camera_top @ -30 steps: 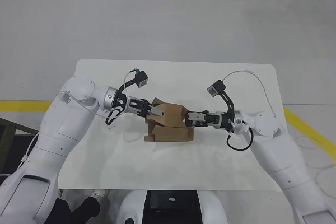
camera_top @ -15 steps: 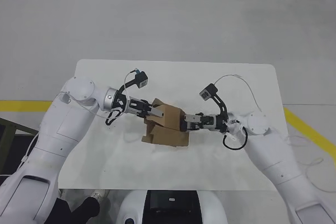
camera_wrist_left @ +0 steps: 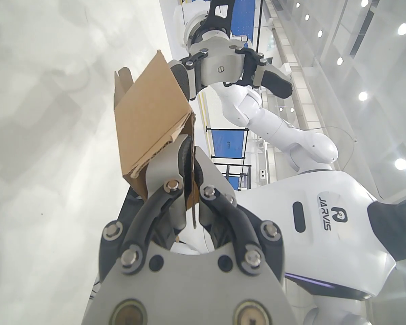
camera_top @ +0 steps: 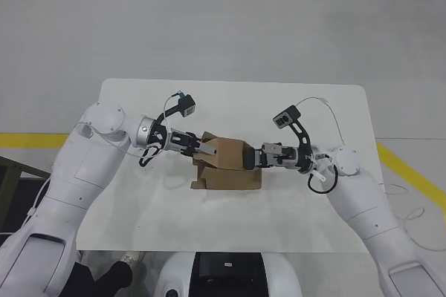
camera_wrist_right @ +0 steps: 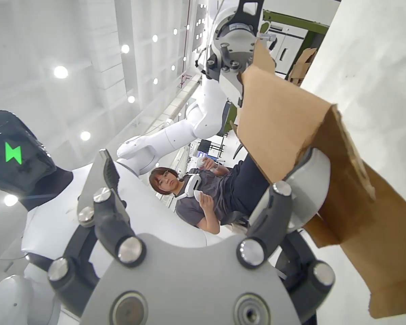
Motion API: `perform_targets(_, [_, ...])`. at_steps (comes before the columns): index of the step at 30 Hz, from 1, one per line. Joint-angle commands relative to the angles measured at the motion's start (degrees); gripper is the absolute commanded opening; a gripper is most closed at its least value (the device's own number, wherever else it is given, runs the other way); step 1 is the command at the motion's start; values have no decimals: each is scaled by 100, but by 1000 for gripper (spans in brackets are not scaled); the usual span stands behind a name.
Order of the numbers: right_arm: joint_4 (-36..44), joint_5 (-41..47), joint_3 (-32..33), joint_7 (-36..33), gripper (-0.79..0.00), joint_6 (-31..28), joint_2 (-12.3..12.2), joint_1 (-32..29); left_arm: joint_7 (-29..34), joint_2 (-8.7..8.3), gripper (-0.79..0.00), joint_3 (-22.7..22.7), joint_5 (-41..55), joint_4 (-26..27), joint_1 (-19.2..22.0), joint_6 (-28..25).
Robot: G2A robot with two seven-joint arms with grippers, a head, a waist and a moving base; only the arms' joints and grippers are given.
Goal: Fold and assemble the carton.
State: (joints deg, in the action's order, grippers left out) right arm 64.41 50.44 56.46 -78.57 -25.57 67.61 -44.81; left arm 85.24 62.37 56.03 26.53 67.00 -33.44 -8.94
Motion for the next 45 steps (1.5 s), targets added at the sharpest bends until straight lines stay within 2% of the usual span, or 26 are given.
perform_targets(1, [-3,126,39,-89,0,75,7,5,-5,-2,-785,0,-4,2,-3,10])
perform_targets(13, [-33,-172,165,-113,0,98,36,24,-13,-11,-785,1,-5,21,-11,21])
perform_targets(24, [-222,-613,-121,69,0,-13,161,127,-14,-20,-785,15,4,34,-17,-7])
perform_targets(35, [-617,-637,-389,175,0,-79,342,345,1,-28,-785,14,-3,47,-16,-24])
perform_targets(45, [-962,-300,-471,-154,0,139,476,564,3,-27,-785,-5,11,53,-8,-15])
